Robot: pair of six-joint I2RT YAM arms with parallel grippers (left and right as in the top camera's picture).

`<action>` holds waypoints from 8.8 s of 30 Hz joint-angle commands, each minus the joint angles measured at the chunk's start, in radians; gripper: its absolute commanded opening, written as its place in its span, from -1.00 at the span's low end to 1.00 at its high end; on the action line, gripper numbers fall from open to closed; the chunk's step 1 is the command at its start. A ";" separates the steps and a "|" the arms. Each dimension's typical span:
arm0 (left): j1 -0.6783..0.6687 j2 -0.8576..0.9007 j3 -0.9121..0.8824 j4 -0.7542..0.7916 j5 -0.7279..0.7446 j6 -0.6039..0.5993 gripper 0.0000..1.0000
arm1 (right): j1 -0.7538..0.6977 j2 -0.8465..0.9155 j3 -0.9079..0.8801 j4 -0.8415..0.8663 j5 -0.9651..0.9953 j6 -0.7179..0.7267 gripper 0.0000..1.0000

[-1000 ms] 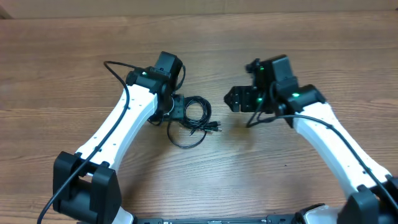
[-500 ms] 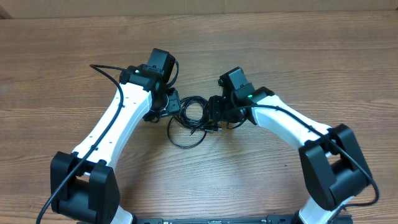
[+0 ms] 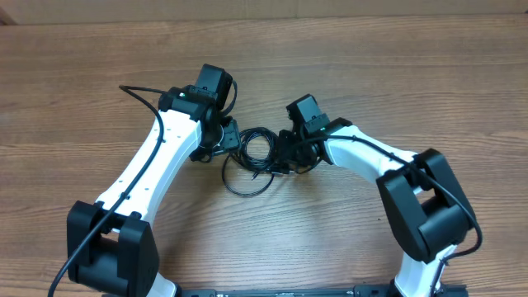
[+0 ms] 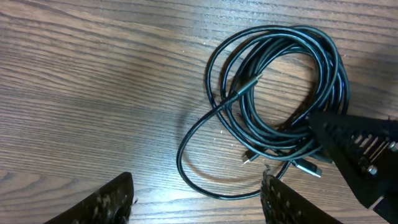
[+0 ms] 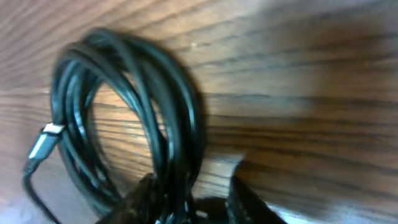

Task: Untangle cables

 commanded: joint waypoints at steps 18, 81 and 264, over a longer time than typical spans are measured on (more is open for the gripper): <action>0.002 -0.005 0.009 0.087 0.179 0.102 0.29 | -0.024 -0.258 0.067 -0.148 0.010 -0.271 -0.92; -0.169 0.238 0.359 0.111 0.186 0.381 -0.92 | -0.306 -0.470 0.075 -0.470 0.070 -0.310 0.20; -0.246 0.211 0.722 -0.241 -0.042 0.267 -0.91 | -0.423 -0.291 0.307 -0.710 -0.582 -0.796 0.55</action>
